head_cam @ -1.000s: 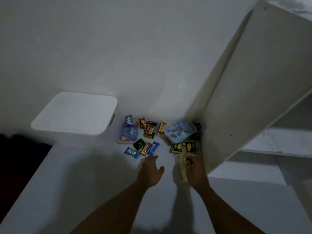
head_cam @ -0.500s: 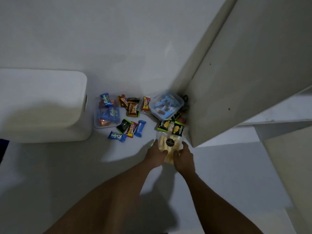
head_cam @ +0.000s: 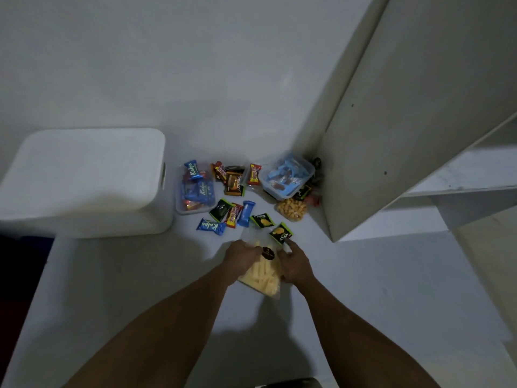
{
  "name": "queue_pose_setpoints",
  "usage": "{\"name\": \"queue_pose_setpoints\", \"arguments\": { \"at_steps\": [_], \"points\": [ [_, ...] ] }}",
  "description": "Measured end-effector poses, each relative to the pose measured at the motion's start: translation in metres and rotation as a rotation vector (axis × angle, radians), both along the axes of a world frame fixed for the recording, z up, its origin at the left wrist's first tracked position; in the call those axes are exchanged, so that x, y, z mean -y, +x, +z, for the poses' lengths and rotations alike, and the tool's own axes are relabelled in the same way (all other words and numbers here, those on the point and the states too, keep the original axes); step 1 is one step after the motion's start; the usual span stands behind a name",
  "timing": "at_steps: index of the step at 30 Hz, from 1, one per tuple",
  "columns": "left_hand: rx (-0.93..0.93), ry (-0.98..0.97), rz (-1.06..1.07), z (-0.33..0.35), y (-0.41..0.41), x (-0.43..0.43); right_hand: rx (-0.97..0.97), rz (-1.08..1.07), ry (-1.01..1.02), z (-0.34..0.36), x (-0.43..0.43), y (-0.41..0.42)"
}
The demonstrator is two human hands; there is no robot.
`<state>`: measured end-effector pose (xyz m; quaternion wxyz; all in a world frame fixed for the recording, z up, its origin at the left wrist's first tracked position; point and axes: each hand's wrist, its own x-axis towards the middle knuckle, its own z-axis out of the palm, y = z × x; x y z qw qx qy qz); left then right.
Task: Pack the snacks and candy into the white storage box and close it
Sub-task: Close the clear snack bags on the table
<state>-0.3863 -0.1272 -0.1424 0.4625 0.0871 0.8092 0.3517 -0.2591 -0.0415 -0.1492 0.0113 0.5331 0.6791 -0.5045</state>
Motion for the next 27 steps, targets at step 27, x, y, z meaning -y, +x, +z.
{"name": "queue_pose_setpoints", "arguments": {
  "at_steps": [27],
  "points": [
    [-0.019, 0.334, 0.519, 0.077, -0.037, 0.007, -0.476, -0.019, 0.474, 0.060, 0.014, -0.053]
  ]
}}
